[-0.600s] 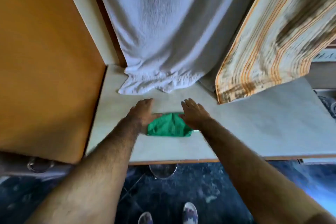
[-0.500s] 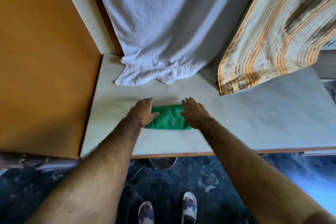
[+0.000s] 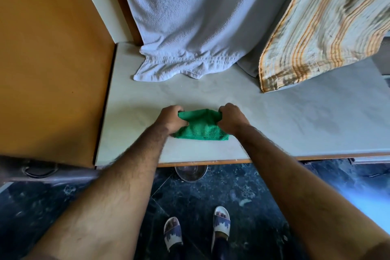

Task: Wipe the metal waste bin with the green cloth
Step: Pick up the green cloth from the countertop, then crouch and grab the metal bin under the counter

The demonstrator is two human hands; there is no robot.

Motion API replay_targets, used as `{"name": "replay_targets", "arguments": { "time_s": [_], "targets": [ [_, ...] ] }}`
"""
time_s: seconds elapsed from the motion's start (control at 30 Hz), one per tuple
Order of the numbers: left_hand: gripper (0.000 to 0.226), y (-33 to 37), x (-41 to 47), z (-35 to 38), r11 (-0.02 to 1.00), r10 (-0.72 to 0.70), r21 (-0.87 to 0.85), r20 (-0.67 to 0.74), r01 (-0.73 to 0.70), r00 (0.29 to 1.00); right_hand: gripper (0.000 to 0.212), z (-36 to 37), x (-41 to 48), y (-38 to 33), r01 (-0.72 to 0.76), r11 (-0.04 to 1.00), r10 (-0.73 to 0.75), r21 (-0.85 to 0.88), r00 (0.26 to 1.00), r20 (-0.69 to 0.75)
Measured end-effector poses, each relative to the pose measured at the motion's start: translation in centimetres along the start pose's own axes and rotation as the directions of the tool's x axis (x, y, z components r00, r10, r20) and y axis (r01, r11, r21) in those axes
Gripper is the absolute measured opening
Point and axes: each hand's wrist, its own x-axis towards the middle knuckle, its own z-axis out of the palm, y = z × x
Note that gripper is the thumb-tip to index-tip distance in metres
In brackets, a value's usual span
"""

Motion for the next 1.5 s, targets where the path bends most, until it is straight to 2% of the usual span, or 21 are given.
{"name": "replay_targets", "arguments": {
  "time_s": [0.1, 0.2, 0.33, 0.5, 0.67, 0.8, 1.0, 1.13, 1.2, 1.27, 1.33, 1.37, 1.43, 1.5],
  "targets": [
    [0.031, -0.8, -1.7, -0.7, 0.978, 0.017, -0.208, 0.062, -0.004, 0.998, 0.017, -1.0, -2.4, 0.0, -0.024, 0.988, 0.013, 0.155, 0.997, 0.075],
    [0.029, -1.4, -3.8, -1.0, 0.930, 0.043, -0.367, 0.066, -0.016, 0.997, 0.025, -1.4, -5.0, 0.1, 0.008, 0.983, -0.029, 0.186, 0.994, 0.107],
    [0.032, -1.4, -6.9, -0.2, 0.906, 0.083, -0.421, 0.083, -0.040, 0.993, 0.041, -1.2, -8.5, 0.3, 0.046, 0.975, -0.084, 0.219, 0.982, 0.170],
    [0.034, -1.7, -11.4, 3.0, 0.892, 0.063, -0.451, 0.108, -0.007, 0.992, 0.024, 0.7, -12.4, 1.1, 0.089, 0.983, -0.134, 0.160, 0.946, 0.294],
    [0.033, -4.8, -15.7, 7.4, 0.873, -0.024, -0.478, 0.158, 0.098, 0.987, 0.025, 4.8, -15.3, 3.2, 0.113, 0.974, -0.179, 0.195, 0.913, 0.367],
    [0.028, -8.5, -18.0, 11.8, 0.874, -0.080, -0.471, 0.109, 0.122, 0.991, 0.031, 9.7, -17.5, 4.2, 0.107, 0.962, -0.208, 0.252, 0.885, 0.417],
    [0.032, -14.9, -17.8, 18.4, 0.761, -0.286, -0.605, 0.012, 0.234, 0.958, 0.044, 18.3, -17.7, 4.9, 0.010, 0.928, -0.176, 0.373, 0.893, 0.413],
    [0.040, -21.0, -15.9, 24.3, 0.692, -0.368, -0.678, -0.038, 0.247, 0.929, 0.048, 26.4, -16.2, 5.2, 0.028, 0.917, -0.203, 0.399, 0.892, 0.404],
    [0.047, -23.7, -14.4, 26.9, 0.633, -0.432, -0.731, -0.061, 0.254, 0.900, 0.048, 30.2, -15.0, 5.4, 0.024, 0.905, -0.208, 0.425, 0.896, 0.393],
    [0.065, -26.5, -12.8, 30.1, 0.529, -0.507, -0.800, -0.033, 0.281, 0.861, 0.047, 34.4, -13.4, 5.4, 0.024, 0.891, -0.205, 0.453, 0.912, 0.355],
    [0.079, -28.4, -11.7, 32.7, 0.332, -0.587, -0.881, 0.085, 0.336, 0.805, 0.048, 37.8, -11.7, 5.0, 0.067, 0.885, -0.221, 0.461, 0.932, 0.289],
    [0.079, -29.0, -11.2, 33.8, 0.215, -0.578, -0.909, 0.177, 0.358, 0.797, 0.049, 39.3, -10.9, 4.7, 0.090, 0.880, -0.232, 0.467, 0.938, 0.256],
    [0.067, -30.6, -9.3, 36.3, 0.066, -0.432, -0.948, 0.254, 0.311, 0.865, 0.047, 42.9, -9.0, 3.9, 0.158, 0.877, -0.281, 0.455, 0.935, 0.218],
    [0.046, -31.4, -7.3, 37.6, -0.026, -0.368, -0.973, 0.222, 0.229, 0.903, 0.044, 45.6, -7.5, 2.9, 0.230, 0.880, -0.343, 0.416, 0.913, 0.221]
  ]
}}
